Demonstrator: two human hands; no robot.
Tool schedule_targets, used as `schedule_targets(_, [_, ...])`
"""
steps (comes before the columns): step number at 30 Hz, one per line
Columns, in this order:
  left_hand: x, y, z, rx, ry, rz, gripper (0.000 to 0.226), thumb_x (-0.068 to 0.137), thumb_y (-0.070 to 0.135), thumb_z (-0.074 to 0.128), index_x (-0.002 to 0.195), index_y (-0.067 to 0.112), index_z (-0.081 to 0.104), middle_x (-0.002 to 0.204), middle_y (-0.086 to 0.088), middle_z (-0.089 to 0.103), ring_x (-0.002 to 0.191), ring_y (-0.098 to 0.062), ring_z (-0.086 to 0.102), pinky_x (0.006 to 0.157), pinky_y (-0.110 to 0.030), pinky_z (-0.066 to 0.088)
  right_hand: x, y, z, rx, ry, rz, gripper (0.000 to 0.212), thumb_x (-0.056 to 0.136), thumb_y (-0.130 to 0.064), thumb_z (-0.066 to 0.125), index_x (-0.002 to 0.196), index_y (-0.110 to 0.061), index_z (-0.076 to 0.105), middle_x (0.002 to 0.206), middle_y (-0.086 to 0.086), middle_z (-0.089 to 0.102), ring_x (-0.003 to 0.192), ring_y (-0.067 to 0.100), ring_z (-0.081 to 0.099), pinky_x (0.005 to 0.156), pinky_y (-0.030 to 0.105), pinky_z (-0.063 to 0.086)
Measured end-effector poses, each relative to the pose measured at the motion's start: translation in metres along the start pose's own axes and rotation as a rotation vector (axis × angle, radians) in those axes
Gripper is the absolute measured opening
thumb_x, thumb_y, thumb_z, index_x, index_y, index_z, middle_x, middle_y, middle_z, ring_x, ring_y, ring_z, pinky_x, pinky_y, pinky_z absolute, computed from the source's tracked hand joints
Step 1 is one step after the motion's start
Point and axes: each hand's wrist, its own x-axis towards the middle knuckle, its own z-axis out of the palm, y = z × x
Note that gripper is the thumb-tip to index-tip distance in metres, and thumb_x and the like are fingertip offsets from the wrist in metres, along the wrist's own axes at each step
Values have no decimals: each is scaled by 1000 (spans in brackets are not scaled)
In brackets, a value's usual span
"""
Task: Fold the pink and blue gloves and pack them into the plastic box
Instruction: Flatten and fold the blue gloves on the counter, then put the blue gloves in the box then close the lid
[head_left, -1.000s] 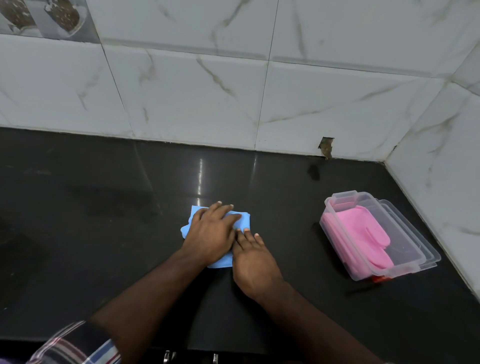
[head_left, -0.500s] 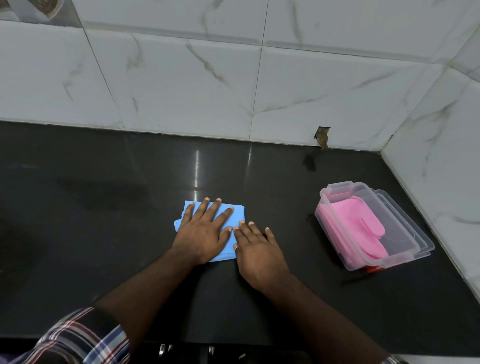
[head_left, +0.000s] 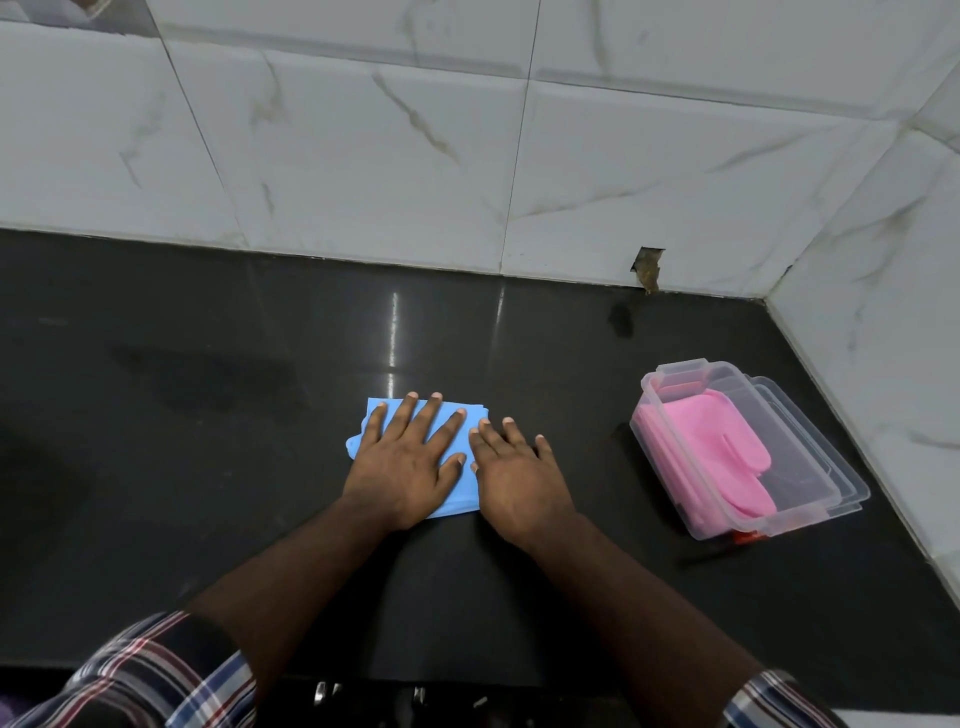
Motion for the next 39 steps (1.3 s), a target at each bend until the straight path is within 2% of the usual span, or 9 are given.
schedule_targets(5, [2,-1,2,-8,-36,-2,64,99,58,19,155,31,34,162,-5,34,149,-31,30,119,-56,21,-1,0,-1,34,-27,30,57,103,-31,32,156,-24,11,165,-8,4,152,22,-2,120,54,4])
schedule_targets(11, [7,1,-18,-27,-197,-7,74,90,67,1,159,40,3,169,1,2,155,-27,2,121,-54,6,-8,-3,-12,121,48,5,53,104,-26,34,155,-23,20,165,-6,12,152,21,5,121,49,9])
schedule_targets(15, [16,17,-38,-97,37,-3,60,95,53,42,151,31,40,160,-1,36,150,-27,28,116,-60,18,-15,3,-31,215,167,28,56,100,-23,42,153,-20,25,163,-3,20,151,18,13,121,44,15])
schedule_targets(18, [24,51,-50,-304,199,34,50,90,34,59,139,24,56,140,1,59,134,-23,50,110,-49,37,-24,18,-49,271,241,63,56,98,-22,43,152,-17,30,161,2,27,150,20,19,120,43,19])
schedule_targets(22, [39,103,-57,-798,81,-46,49,92,23,55,141,19,52,134,-1,61,124,-20,55,105,-40,45,-34,52,-66,327,273,161,56,95,-18,46,150,-14,35,159,5,31,149,22,24,120,43,20])
schedule_targets(26, [50,148,-65,-1003,-29,-156,45,95,22,58,140,18,53,115,3,68,106,-16,64,97,-30,47,-52,88,-82,371,315,253,58,90,-15,53,146,-12,41,154,9,41,143,25,36,116,42,31])
schedule_targets(29, [57,178,-66,-1180,-130,-219,49,94,29,61,141,20,50,99,8,71,94,-19,70,95,-42,55,-73,123,-94,443,363,369,53,89,-19,54,142,-19,44,138,4,56,125,24,54,102,39,45])
schedule_targets(33, [62,204,-64,-1272,-198,-247,55,93,33,64,143,21,44,86,7,65,80,-21,74,83,-45,60,-93,174,-107,399,487,487,51,87,-22,56,137,-18,50,135,4,59,122,24,55,101,38,43])
schedule_targets(39, [67,217,-70,-1352,-217,-315,58,95,29,64,145,19,38,87,-1,68,76,-17,73,73,-36,62,-94,203,-112,483,365,611,55,89,-30,62,142,-18,48,140,4,57,122,25,56,97,37,45])
